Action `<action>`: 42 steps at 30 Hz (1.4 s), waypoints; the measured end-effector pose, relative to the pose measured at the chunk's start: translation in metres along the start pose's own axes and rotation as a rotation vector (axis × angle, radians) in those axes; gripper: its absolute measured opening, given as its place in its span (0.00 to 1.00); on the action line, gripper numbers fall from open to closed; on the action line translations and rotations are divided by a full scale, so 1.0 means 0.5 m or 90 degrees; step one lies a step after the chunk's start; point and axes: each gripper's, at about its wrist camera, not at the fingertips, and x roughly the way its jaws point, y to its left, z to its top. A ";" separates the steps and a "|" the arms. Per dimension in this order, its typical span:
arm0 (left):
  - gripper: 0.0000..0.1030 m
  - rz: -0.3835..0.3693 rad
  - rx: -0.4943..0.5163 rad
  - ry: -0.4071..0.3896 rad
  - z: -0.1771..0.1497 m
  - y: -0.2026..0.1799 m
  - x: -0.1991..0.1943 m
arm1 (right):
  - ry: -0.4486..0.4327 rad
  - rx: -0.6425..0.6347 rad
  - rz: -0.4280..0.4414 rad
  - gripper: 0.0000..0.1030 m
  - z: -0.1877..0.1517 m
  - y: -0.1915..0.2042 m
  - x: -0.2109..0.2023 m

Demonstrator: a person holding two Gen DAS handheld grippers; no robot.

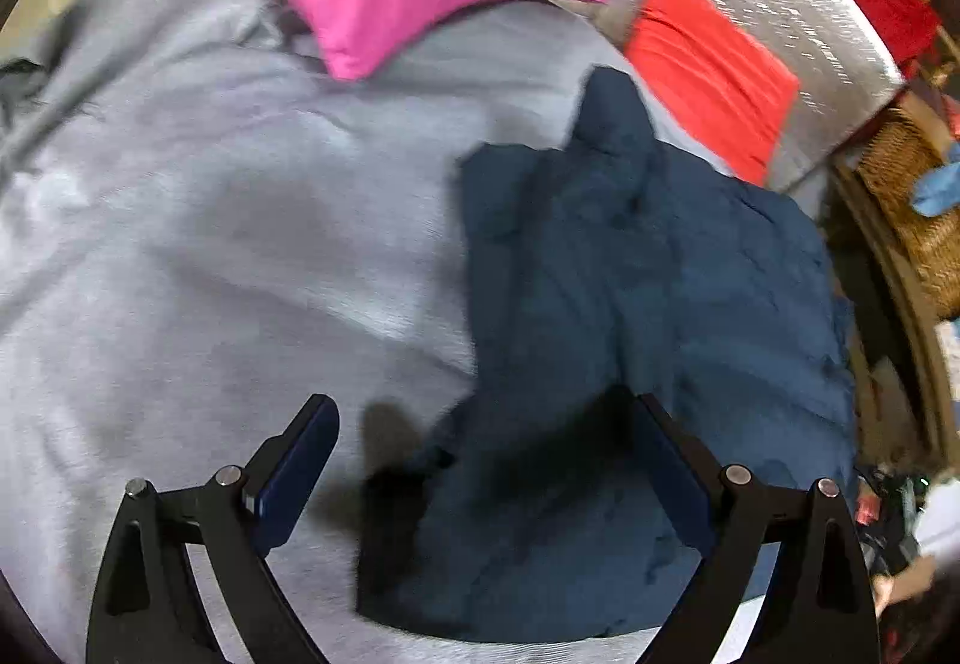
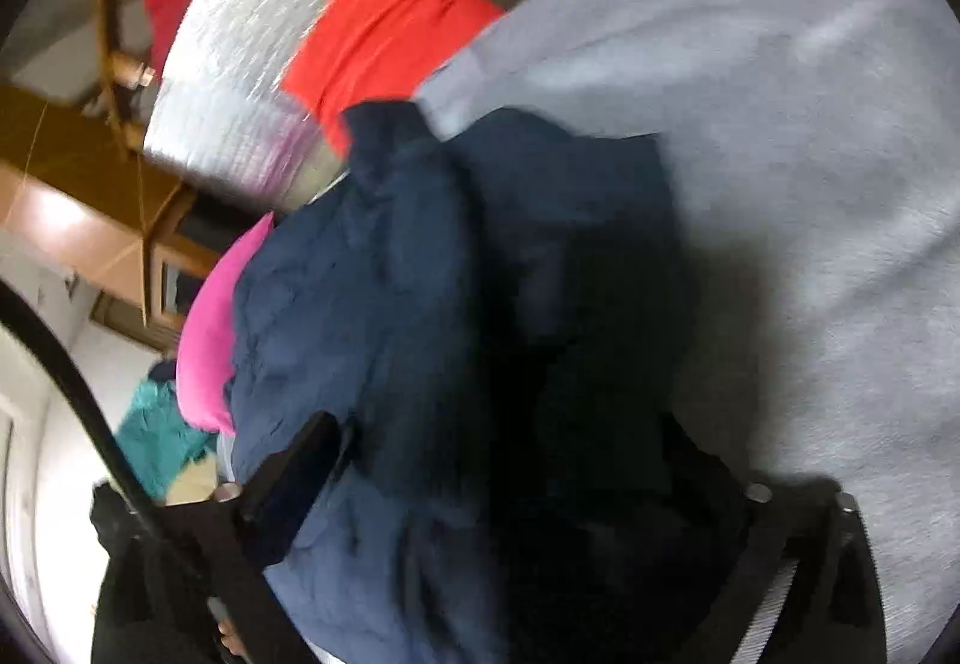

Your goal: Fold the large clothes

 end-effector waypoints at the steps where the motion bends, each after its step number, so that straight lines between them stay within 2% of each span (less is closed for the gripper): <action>1: 0.94 -0.023 -0.007 0.004 -0.003 0.004 0.008 | 0.001 -0.015 -0.014 1.00 -0.002 0.012 0.007; 3: 0.94 -0.041 -0.011 0.000 -0.008 0.004 0.018 | -0.002 -0.040 -0.024 1.00 -0.008 0.027 0.012; 5: 0.94 -0.034 0.006 -0.001 -0.011 -0.004 0.025 | -0.007 -0.040 -0.027 0.95 -0.015 0.031 0.015; 7: 0.94 -0.027 0.036 -0.020 -0.013 -0.019 0.023 | -0.017 -0.051 -0.041 0.77 -0.018 0.043 0.011; 8: 0.94 -0.021 0.045 -0.021 -0.016 -0.026 0.023 | -0.025 -0.056 -0.051 0.72 -0.023 0.041 0.006; 9: 0.93 -0.012 0.050 -0.018 -0.016 -0.032 0.026 | -0.031 -0.057 -0.058 0.63 -0.026 0.043 -0.001; 10: 0.90 -0.003 0.054 -0.019 -0.016 -0.039 0.029 | -0.037 -0.055 -0.067 0.56 -0.022 0.046 -0.001; 13: 0.76 0.030 0.096 -0.040 -0.022 -0.077 0.029 | -0.057 -0.089 -0.086 0.46 -0.031 0.060 -0.018; 16: 0.71 0.084 0.148 -0.055 -0.035 -0.111 0.028 | -0.070 -0.129 -0.107 0.40 -0.046 0.084 -0.032; 19: 0.60 0.113 0.179 -0.061 -0.044 -0.130 0.030 | -0.083 -0.155 -0.110 0.36 -0.058 0.104 -0.050; 21: 0.54 0.133 0.204 -0.064 -0.057 -0.147 0.029 | -0.089 -0.170 -0.104 0.35 -0.068 0.114 -0.067; 24: 0.53 0.175 0.245 -0.072 -0.076 -0.170 0.029 | -0.081 -0.182 -0.110 0.35 -0.077 0.108 -0.067; 26: 0.53 0.191 0.252 -0.080 -0.082 -0.178 0.027 | -0.063 -0.169 -0.117 0.39 -0.070 0.091 -0.046; 28: 0.54 0.207 0.262 -0.087 -0.085 -0.185 0.025 | -0.054 -0.151 -0.113 0.52 -0.060 0.076 -0.035; 33: 0.56 0.215 0.265 -0.091 -0.091 -0.189 0.022 | -0.040 -0.081 -0.081 0.67 -0.032 0.052 -0.019; 42: 0.56 0.239 0.295 -0.100 -0.104 -0.206 0.025 | -0.038 -0.038 -0.064 0.73 -0.005 0.045 -0.002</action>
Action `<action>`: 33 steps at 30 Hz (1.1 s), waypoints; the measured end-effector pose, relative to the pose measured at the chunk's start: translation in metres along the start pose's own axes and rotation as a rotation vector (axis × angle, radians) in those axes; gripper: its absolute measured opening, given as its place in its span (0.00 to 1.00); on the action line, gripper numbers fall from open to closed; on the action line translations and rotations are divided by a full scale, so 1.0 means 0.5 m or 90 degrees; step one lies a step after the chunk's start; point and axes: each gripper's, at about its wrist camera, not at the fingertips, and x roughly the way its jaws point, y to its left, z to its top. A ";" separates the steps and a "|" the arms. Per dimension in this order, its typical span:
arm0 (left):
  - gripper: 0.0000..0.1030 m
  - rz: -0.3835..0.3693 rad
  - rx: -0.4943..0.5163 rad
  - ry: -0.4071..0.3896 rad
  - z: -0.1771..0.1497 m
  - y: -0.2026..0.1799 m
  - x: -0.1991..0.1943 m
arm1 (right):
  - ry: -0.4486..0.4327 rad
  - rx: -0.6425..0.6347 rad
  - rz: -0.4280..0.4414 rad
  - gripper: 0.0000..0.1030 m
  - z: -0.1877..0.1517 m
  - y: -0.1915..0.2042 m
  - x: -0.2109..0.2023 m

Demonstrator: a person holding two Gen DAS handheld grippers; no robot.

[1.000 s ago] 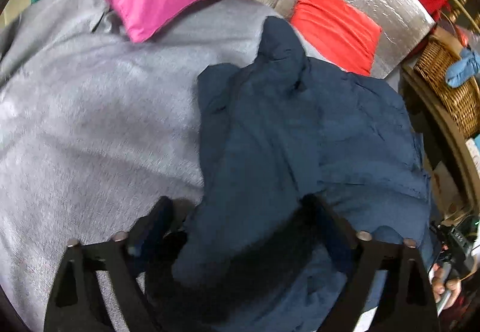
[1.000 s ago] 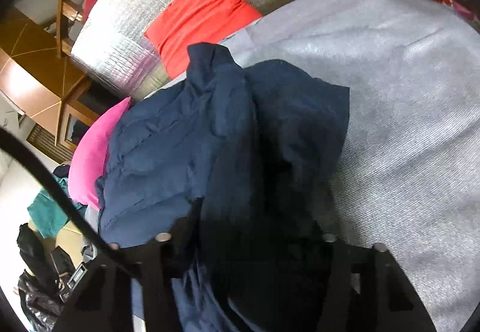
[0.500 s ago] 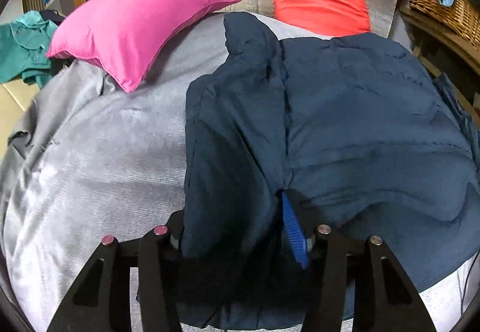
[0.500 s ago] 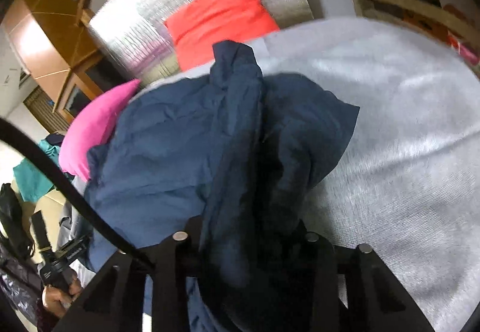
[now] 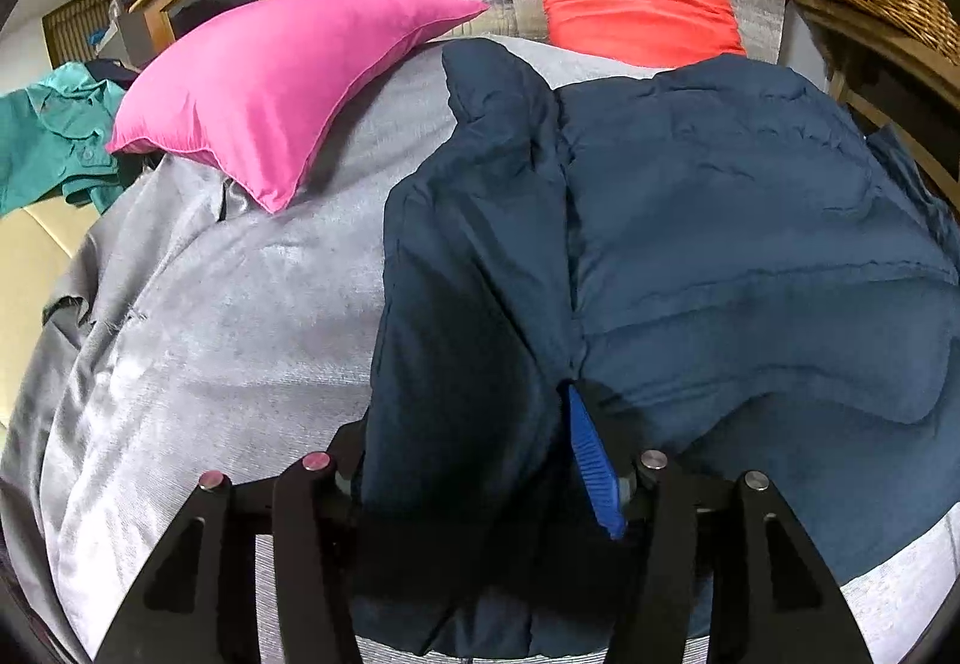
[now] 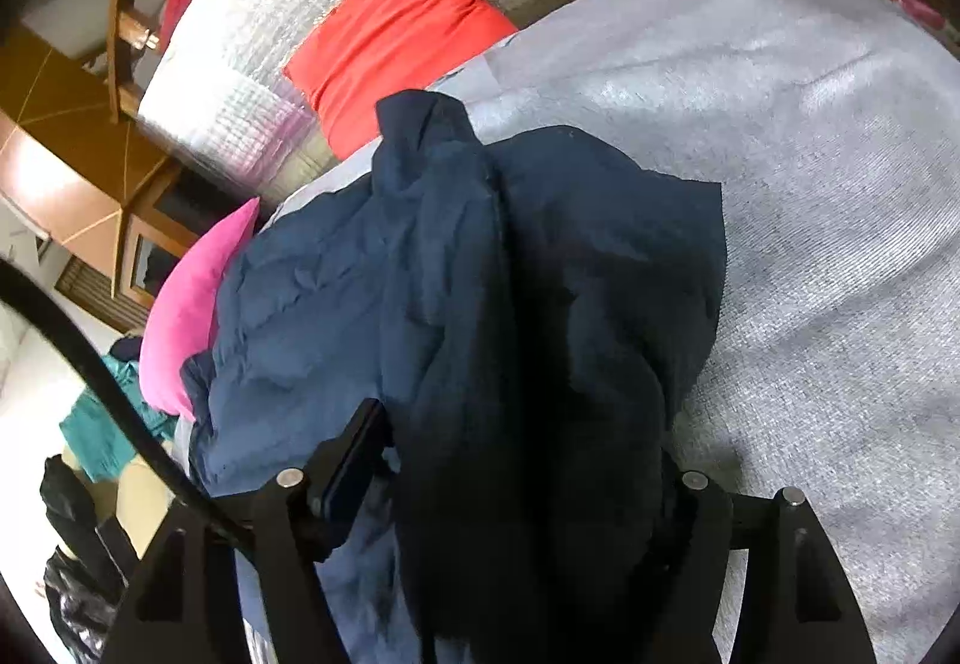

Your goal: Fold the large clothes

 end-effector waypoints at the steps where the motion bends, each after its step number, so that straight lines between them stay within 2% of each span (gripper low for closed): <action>1: 0.56 0.001 0.001 0.000 0.001 0.000 -0.001 | -0.001 0.002 0.001 0.73 0.001 -0.001 0.000; 8: 0.56 0.010 0.007 -0.002 0.006 -0.004 -0.001 | -0.011 -0.001 0.002 0.73 0.007 0.007 0.011; 14: 0.56 0.019 0.011 -0.003 0.008 -0.011 -0.009 | -0.028 -0.041 -0.001 0.70 0.022 0.023 0.028; 17: 0.61 0.012 0.003 0.013 0.022 -0.001 -0.016 | -0.034 -0.053 0.002 0.68 0.034 0.024 0.045; 19: 0.78 -0.017 -0.028 0.006 0.040 0.028 -0.029 | -0.029 -0.032 0.005 0.68 0.038 0.010 0.054; 21: 0.86 -0.047 -0.065 -0.002 0.054 0.063 -0.033 | -0.017 -0.009 0.022 0.70 0.040 -0.002 0.050; 24: 0.87 -0.126 -0.151 0.015 0.063 0.117 -0.011 | 0.002 -0.015 0.020 0.71 0.043 -0.001 0.028; 26: 0.87 -0.222 -0.212 0.079 0.053 0.138 0.038 | 0.011 -0.013 0.029 0.77 0.042 -0.009 0.010; 28: 0.87 -0.256 -0.252 0.134 0.032 0.134 0.076 | 0.021 -0.005 0.042 0.83 0.039 -0.016 0.002; 32: 0.87 -0.262 -0.202 0.107 0.024 0.096 0.067 | 0.046 -0.013 0.054 0.84 0.025 -0.015 0.025; 33: 0.79 -0.271 -0.200 0.097 0.024 0.092 0.060 | 0.044 -0.026 0.047 0.77 0.018 -0.009 0.032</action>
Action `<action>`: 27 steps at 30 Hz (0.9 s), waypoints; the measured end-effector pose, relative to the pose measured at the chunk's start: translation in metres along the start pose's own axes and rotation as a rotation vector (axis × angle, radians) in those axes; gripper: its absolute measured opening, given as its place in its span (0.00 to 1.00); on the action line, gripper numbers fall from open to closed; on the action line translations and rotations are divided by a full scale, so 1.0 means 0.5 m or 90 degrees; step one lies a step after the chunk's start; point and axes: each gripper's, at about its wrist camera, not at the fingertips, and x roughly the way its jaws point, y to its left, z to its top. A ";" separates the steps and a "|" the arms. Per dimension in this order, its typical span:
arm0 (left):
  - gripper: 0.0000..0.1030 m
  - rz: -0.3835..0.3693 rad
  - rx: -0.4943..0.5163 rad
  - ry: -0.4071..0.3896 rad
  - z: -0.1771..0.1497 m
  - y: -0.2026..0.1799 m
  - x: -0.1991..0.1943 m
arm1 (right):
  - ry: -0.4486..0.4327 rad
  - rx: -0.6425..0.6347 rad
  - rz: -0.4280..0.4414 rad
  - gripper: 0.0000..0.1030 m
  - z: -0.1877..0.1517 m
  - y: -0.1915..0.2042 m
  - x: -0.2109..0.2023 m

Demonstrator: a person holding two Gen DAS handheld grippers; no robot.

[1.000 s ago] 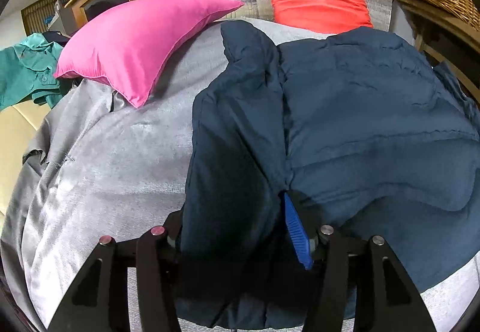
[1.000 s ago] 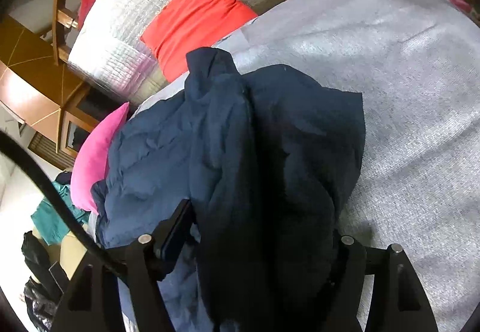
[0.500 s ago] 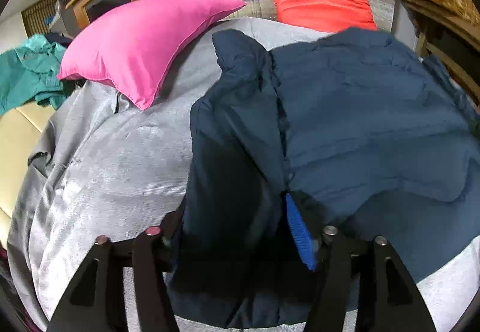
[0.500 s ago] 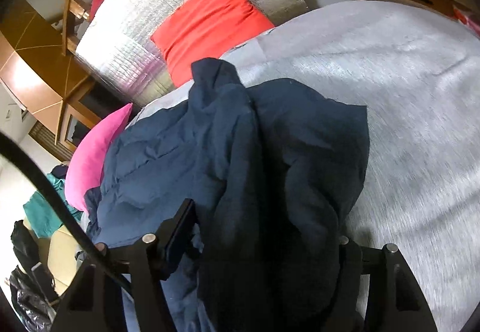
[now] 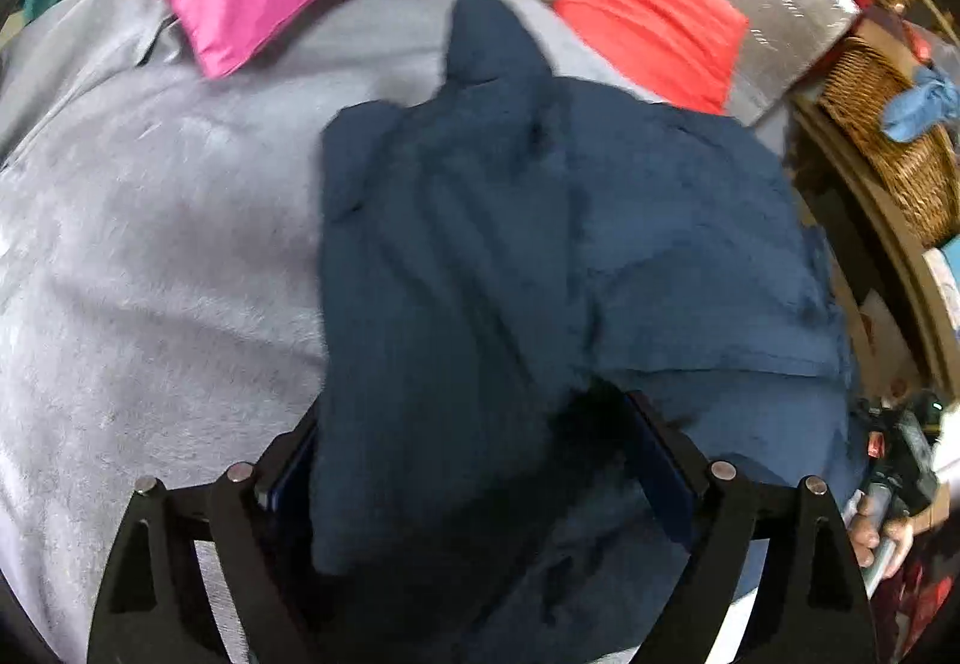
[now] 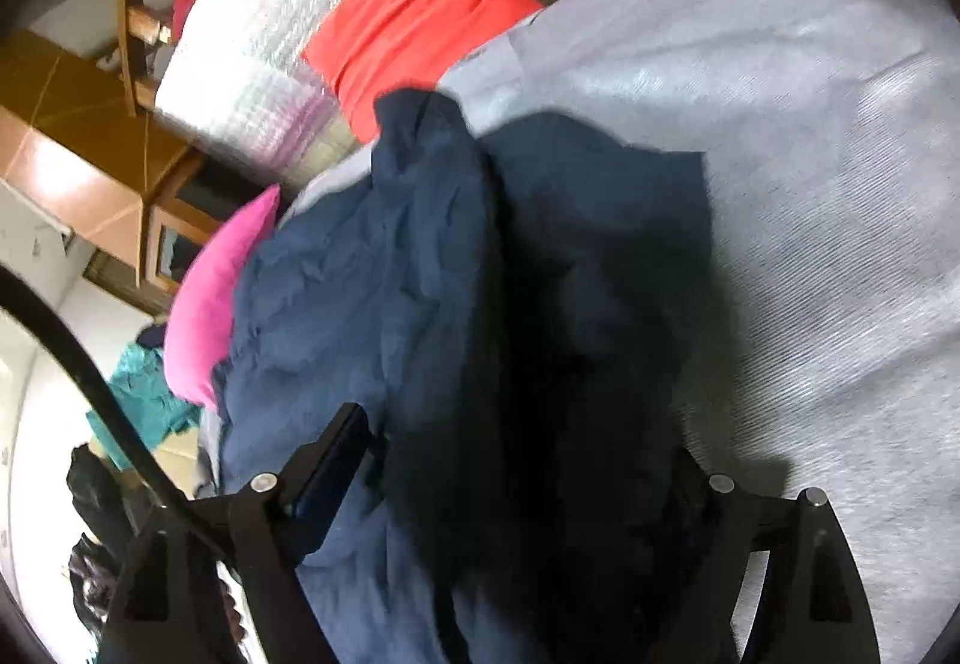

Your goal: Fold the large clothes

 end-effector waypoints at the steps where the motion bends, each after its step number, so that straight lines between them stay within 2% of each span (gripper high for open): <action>1: 0.70 0.014 0.009 -0.010 -0.003 -0.009 -0.005 | -0.009 -0.021 -0.017 0.67 -0.006 0.012 0.003; 2: 0.65 0.031 0.019 -0.014 -0.005 -0.018 -0.007 | -0.014 -0.036 -0.029 0.63 -0.008 0.021 0.002; 4: 0.49 0.062 0.048 -0.024 -0.015 -0.035 -0.012 | -0.029 -0.053 -0.041 0.44 -0.009 0.037 -0.014; 7: 0.32 0.087 0.070 -0.027 -0.035 -0.053 -0.025 | -0.048 -0.062 -0.053 0.36 -0.020 0.053 -0.044; 9: 0.29 0.088 0.084 -0.022 -0.053 -0.065 -0.040 | -0.048 -0.064 -0.073 0.35 -0.036 0.062 -0.065; 12: 0.28 0.087 0.106 0.003 -0.095 -0.076 -0.074 | -0.038 -0.064 -0.092 0.36 -0.061 0.063 -0.100; 14: 0.33 0.085 0.129 0.026 -0.111 -0.074 -0.088 | -0.010 -0.060 -0.124 0.49 -0.065 0.051 -0.107; 15: 0.39 0.082 0.123 0.035 -0.111 -0.059 -0.099 | 0.002 -0.068 -0.144 0.56 -0.064 0.046 -0.112; 17: 0.42 0.068 0.100 0.038 -0.092 -0.035 -0.120 | 0.008 -0.088 -0.156 0.58 -0.048 0.045 -0.133; 18: 0.44 0.067 0.091 0.023 -0.074 -0.025 -0.132 | -0.014 -0.088 -0.168 0.58 -0.032 0.048 -0.154; 19: 0.53 0.086 0.086 -0.011 -0.056 -0.018 -0.148 | -0.045 -0.089 -0.178 0.63 -0.013 0.053 -0.175; 20: 0.60 0.128 0.088 -0.059 -0.033 -0.018 -0.167 | -0.076 -0.089 -0.182 0.68 0.005 0.060 -0.193; 21: 0.74 0.150 0.093 -0.090 -0.016 -0.022 -0.175 | -0.125 -0.089 -0.175 0.79 0.029 0.070 -0.212; 22: 0.79 0.152 0.103 -0.120 0.007 -0.027 -0.177 | -0.164 -0.090 -0.159 0.88 0.051 0.082 -0.222; 23: 0.79 0.143 0.103 -0.125 0.019 -0.030 -0.172 | -0.176 -0.091 -0.136 0.90 0.073 0.089 -0.215; 25: 0.79 0.123 0.086 -0.103 0.031 -0.030 -0.141 | -0.131 -0.079 -0.113 0.90 0.116 0.092 -0.167; 27: 0.79 0.120 0.072 -0.066 0.040 -0.020 -0.080 | -0.053 -0.075 -0.116 0.89 0.162 0.093 -0.076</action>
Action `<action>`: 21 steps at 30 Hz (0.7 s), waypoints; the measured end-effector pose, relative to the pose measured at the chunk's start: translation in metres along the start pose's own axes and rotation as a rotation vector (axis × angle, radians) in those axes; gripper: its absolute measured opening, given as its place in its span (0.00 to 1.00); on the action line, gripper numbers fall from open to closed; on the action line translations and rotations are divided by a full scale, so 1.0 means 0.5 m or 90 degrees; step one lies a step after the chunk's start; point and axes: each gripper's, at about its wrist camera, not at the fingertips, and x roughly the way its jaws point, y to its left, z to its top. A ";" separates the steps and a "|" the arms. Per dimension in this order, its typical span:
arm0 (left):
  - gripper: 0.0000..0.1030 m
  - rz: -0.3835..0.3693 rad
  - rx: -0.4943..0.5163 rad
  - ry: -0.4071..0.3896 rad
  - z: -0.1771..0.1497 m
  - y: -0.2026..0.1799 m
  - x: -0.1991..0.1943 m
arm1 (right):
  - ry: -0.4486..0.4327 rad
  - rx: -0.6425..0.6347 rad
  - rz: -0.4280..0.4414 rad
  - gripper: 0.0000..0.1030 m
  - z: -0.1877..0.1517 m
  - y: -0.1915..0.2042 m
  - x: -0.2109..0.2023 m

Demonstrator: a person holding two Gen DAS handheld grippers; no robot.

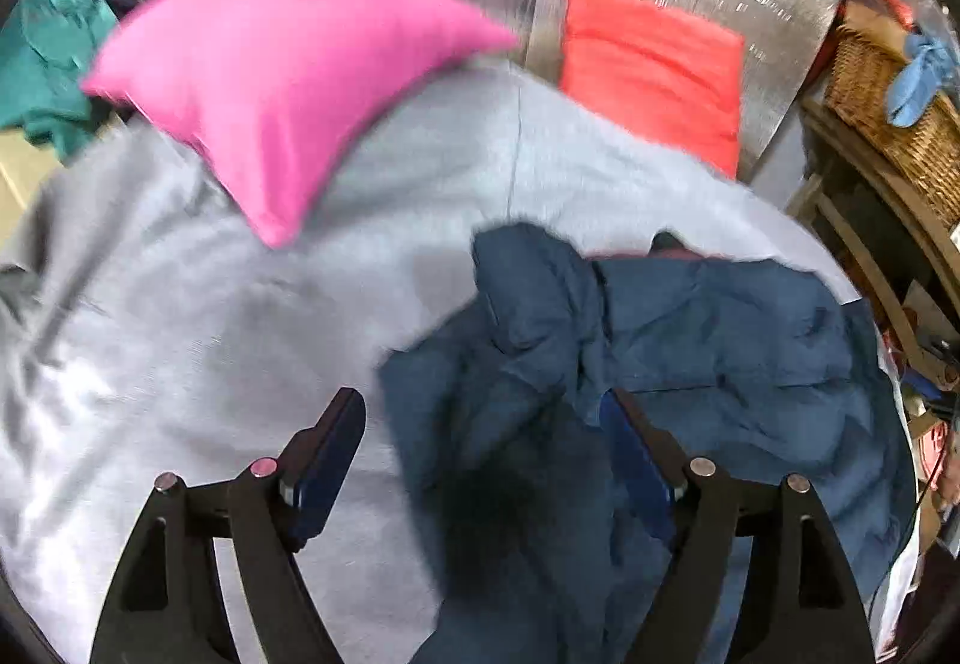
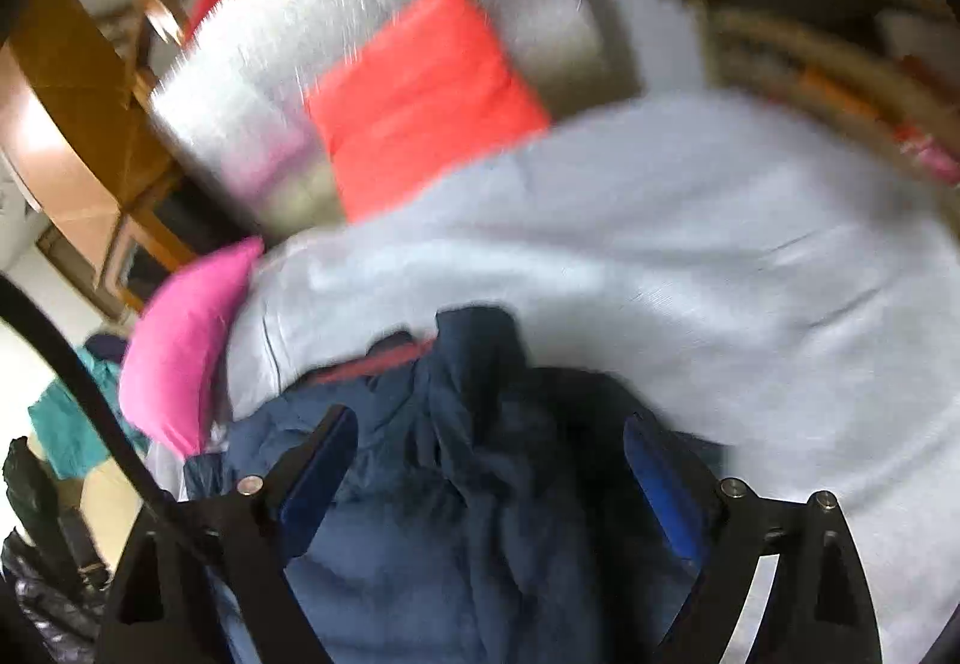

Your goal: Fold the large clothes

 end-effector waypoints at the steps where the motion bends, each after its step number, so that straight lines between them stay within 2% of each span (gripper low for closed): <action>1: 0.79 0.016 0.003 0.018 -0.007 -0.001 0.031 | 0.025 -0.014 -0.023 0.87 0.012 0.007 0.045; 2: 0.79 0.030 0.012 0.026 -0.015 -0.016 0.049 | 0.037 -0.027 -0.039 0.81 0.016 0.010 0.075; 3: 0.78 0.043 0.029 0.025 -0.019 -0.030 0.067 | 0.055 -0.043 -0.045 0.50 0.016 0.010 0.106; 4: 0.78 0.058 0.046 0.020 -0.015 -0.047 0.081 | 0.087 -0.058 -0.061 0.27 0.014 0.012 0.141; 5: 0.78 0.085 0.072 0.011 -0.016 -0.063 0.084 | 0.098 -0.065 -0.074 0.27 0.004 0.011 0.150; 7: 0.71 0.110 0.109 -0.007 -0.018 -0.081 0.079 | 0.043 -0.113 -0.097 0.15 0.001 0.026 0.119; 9: 0.71 0.132 0.123 -0.018 -0.014 -0.078 0.083 | -0.033 -0.135 -0.095 0.14 -0.002 0.044 0.064; 10: 0.71 0.141 0.125 -0.023 -0.012 -0.076 0.085 | -0.051 -0.129 -0.089 0.14 -0.002 0.046 0.052; 11: 0.71 0.147 0.128 -0.028 -0.012 -0.077 0.085 | -0.054 -0.123 -0.092 0.14 -0.003 0.043 0.056; 15: 0.71 0.160 0.140 -0.057 -0.001 -0.091 0.062 | 0.008 -0.100 -0.133 0.17 -0.029 -0.005 0.145; 17: 0.71 0.165 0.144 -0.072 0.004 -0.095 0.058 | 0.013 -0.081 -0.126 0.19 -0.027 -0.018 0.134; 20: 0.70 0.169 0.145 -0.088 0.006 -0.097 0.045 | 0.028 -0.073 -0.115 0.36 -0.024 -0.004 0.107; 21: 0.71 0.168 0.143 -0.092 0.006 -0.096 0.038 | 0.028 -0.069 -0.115 0.56 -0.024 0.002 0.088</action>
